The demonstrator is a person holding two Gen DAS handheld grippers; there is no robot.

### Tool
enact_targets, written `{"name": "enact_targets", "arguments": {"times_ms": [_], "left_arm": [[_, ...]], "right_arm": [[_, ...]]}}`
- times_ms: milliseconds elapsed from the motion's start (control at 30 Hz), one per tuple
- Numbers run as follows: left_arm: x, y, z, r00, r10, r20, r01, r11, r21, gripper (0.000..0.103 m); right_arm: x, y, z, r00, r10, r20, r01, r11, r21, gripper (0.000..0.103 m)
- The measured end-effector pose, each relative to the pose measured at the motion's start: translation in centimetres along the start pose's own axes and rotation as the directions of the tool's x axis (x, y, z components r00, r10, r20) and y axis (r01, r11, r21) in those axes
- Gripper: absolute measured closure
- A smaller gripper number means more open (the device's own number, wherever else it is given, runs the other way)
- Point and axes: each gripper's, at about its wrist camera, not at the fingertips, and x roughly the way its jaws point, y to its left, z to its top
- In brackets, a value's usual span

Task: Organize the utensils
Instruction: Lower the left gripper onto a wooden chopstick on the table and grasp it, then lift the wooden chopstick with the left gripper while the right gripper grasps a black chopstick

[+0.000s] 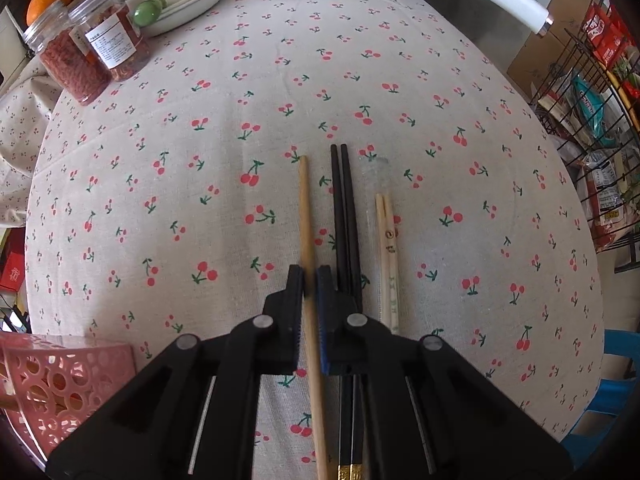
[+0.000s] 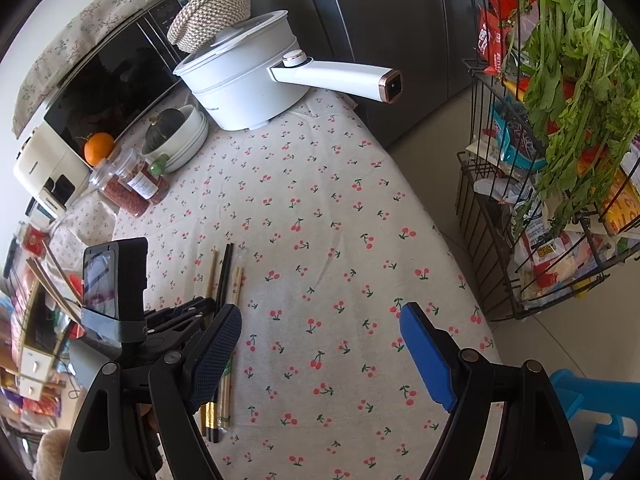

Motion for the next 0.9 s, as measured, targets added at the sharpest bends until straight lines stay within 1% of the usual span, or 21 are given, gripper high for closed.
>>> {"name": "enact_targets", "arguments": {"times_ms": [33,100,200,267,333,433,567,700,800,900], "left_arm": [[0.1,-0.2,0.2,1.000,0.008,-0.005,-0.008,1.000,0.014,0.095],[0.2,-0.1,0.6,1.000,-0.010,0.006,0.010,1.000,0.019,0.096],[0.3,1.0,0.7,0.998,-0.061,0.012,0.061,0.998,-0.023,0.096],[-0.1,1.8,0.3,0.997,-0.073,0.020,0.074,0.996,-0.044,0.096],[-1.0,2.1,-0.5,0.995,-0.083,0.045,0.086,0.995,-0.049,0.096],[-3.2,1.9,-1.9,0.989,-0.106,0.099,0.109,0.994,-0.021,0.096],[-7.0,1.4,-3.7,0.974,-0.134,0.183,0.128,0.991,0.043,0.096],[-10.4,1.7,-5.5,0.952,-0.162,0.260,0.143,0.985,0.092,0.096],[-12.6,2.7,-6.6,0.935,-0.182,0.305,0.157,0.982,0.105,0.096],[-14.4,3.9,-7.8,0.919,-0.203,0.337,0.180,0.979,0.098,0.096]], "right_arm": [[0.0,0.0,0.0,1.000,0.000,-0.002,0.000,1.000,0.001,0.020],[0.1,0.0,0.0,1.000,0.000,-0.007,0.000,1.000,0.001,0.020],[0.1,-0.1,0.0,1.000,-0.001,-0.012,0.001,1.000,0.006,0.020],[0.0,-0.2,0.0,1.000,0.000,-0.011,0.000,1.000,0.010,0.020],[0.0,-0.3,0.0,1.000,-0.004,-0.008,0.004,1.000,0.013,0.020],[0.1,-0.2,-0.1,1.000,-0.004,-0.012,0.004,1.000,0.017,0.020],[0.1,0.5,-0.4,1.000,-0.003,-0.015,0.003,1.000,0.001,0.020],[0.1,1.2,-0.7,1.000,-0.008,-0.014,0.008,1.000,-0.018,0.020],[0.2,1.7,-0.9,1.000,-0.013,-0.016,0.012,1.000,-0.025,0.020],[0.3,2.2,-1.0,1.000,-0.011,-0.019,0.011,0.999,-0.031,0.020]]}}
